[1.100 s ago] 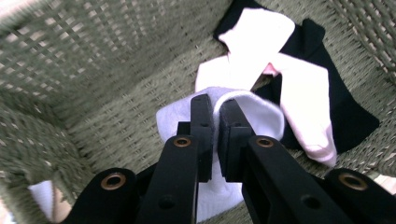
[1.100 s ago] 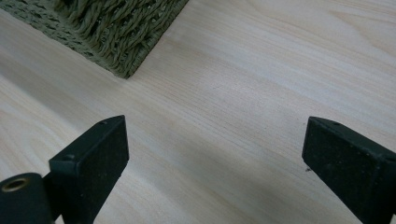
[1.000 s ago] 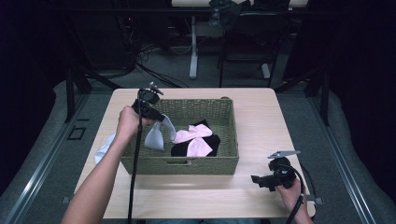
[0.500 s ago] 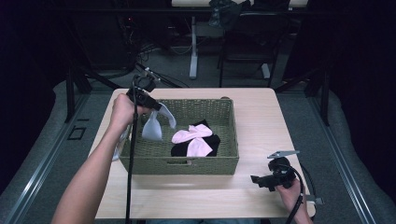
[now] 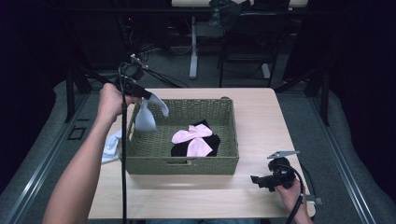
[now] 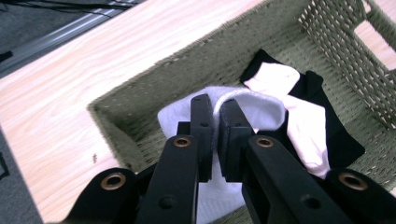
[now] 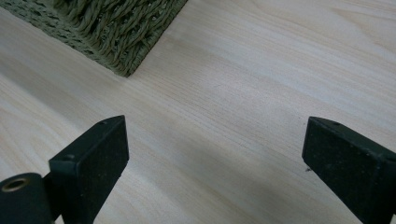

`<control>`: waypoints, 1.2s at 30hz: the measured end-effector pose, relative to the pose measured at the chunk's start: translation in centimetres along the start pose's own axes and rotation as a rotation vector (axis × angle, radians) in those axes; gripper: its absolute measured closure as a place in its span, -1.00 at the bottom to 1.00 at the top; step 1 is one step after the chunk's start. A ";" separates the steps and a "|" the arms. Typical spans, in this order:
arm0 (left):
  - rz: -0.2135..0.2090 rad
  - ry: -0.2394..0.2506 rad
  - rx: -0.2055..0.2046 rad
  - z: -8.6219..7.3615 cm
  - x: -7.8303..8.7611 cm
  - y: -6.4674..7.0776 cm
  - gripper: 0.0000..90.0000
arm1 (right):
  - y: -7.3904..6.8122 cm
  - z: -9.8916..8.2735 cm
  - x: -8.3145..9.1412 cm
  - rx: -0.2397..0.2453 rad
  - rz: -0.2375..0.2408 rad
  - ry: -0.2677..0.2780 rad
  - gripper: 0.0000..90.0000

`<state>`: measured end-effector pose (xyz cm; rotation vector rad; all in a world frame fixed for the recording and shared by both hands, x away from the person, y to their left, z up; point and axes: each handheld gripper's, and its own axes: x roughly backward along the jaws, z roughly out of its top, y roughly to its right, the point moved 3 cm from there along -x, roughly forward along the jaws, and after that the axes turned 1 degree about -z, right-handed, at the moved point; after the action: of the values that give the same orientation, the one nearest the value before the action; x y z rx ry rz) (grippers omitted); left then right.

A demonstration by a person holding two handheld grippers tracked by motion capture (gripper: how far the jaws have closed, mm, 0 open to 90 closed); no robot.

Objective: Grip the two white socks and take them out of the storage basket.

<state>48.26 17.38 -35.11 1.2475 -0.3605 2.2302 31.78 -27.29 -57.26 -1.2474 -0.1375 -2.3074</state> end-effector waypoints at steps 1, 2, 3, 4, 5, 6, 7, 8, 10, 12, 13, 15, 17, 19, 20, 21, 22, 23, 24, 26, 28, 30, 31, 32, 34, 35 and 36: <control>0.005 0.003 0.003 0.0 0.4 -0.2 0.92 | 0.0 0.0 0.0 -0.001 0.004 0.000 -0.85; 0.012 0.007 0.007 -0.1 0.7 -0.4 0.92 | -0.1 0.0 0.0 -0.004 0.000 0.003 -0.85; 0.019 0.005 0.008 -0.2 1.1 -0.6 0.92 | -0.1 0.0 0.0 -0.002 0.003 0.001 -0.85; 0.025 0.012 0.016 -0.2 1.4 -0.8 0.92 | 0.0 0.0 0.0 -0.001 0.003 0.001 -0.85; 0.031 0.014 0.020 -0.3 1.7 -1.0 0.92 | 0.0 0.0 0.0 -0.001 0.001 0.001 -0.85; 0.037 0.017 0.024 -0.5 2.0 -1.3 0.92 | 0.0 0.0 0.0 -0.001 0.001 0.001 -0.85; 0.045 0.020 0.028 -0.6 2.4 -1.6 0.92 | 0.0 0.0 0.0 0.000 -0.003 0.000 -0.85; 0.052 0.024 0.036 -0.8 2.7 -1.9 0.92 | 0.0 0.0 0.0 -0.001 -0.002 -0.001 -0.85; 0.072 0.030 0.046 -1.0 3.3 -2.4 0.92 | 0.0 0.0 0.0 -0.003 -0.001 0.000 -0.85; 0.094 0.036 0.059 -1.4 3.9 -3.0 0.92 | 0.0 0.0 0.0 -0.005 -0.004 0.002 -0.85; 0.099 0.039 0.063 -1.4 4.0 -3.2 0.92 | 0.0 0.0 -0.1 -0.005 -0.003 0.003 -0.85; 0.120 0.041 0.076 -1.9 4.6 -3.8 0.92 | 0.0 0.0 0.0 -0.004 -0.003 0.002 -0.85; 0.136 0.046 0.094 -2.4 5.1 -4.4 0.92 | 0.0 0.0 0.1 -0.001 -0.002 0.004 -0.85; 0.146 0.049 0.110 -2.8 5.4 -4.9 0.92 | 0.0 0.0 0.0 -0.001 -0.002 0.002 -0.85; 0.153 0.049 0.114 -3.0 5.6 -5.2 0.92 | 0.0 0.0 0.0 -0.001 -0.002 0.004 -0.85; 0.164 0.050 0.121 -3.3 5.8 -5.5 0.92 | 0.0 0.0 0.0 -0.001 -0.002 0.005 -0.85; 0.172 0.055 0.131 -3.5 6.0 -5.8 0.92 | 0.0 0.0 0.0 -0.003 0.002 0.008 -0.85; 0.177 0.057 0.138 -3.8 6.2 -6.1 0.92 | 0.0 0.0 0.0 -0.003 -0.001 0.010 -0.85; 0.185 0.054 0.146 -4.1 6.4 -6.4 0.92 | 0.0 0.0 0.1 -0.003 -0.004 0.010 -0.85; 0.189 0.053 0.158 -4.6 6.4 -6.8 0.92 | 0.0 0.1 0.2 -0.003 -0.006 0.018 -0.85; 0.198 0.047 0.167 -5.2 6.5 -7.2 0.92 | 0.0 0.1 0.2 -0.003 -0.006 0.017 -0.85; 0.200 0.044 0.181 -5.8 6.4 -7.7 0.92 | 0.0 0.1 0.1 -0.003 -0.007 0.017 -0.85; 0.209 0.040 0.187 -6.0 6.4 -7.9 0.92 | 0.0 0.1 0.1 -0.003 -0.007 0.018 -0.85; 0.208 0.038 0.195 -6.3 6.3 -8.1 0.92 | 0.0 0.1 0.1 -0.003 -0.007 0.017 -0.85; 0.216 0.030 0.211 -6.9 6.1 -8.6 0.92 | 0.0 0.1 0.1 -0.003 -0.007 0.013 -0.85; 0.215 0.027 0.221 -7.3 5.9 -8.9 0.92 | 0.0 0.1 0.1 0.000 -0.006 0.016 -0.85; 0.215 0.021 0.227 -7.6 5.7 -9.1 0.92 | 0.0 0.1 0.1 0.000 -0.007 0.015 -0.85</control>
<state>45.91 30.31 -34.64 1.3543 -0.2478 2.5223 31.80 -27.34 -57.15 -1.2308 -0.1368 -2.3219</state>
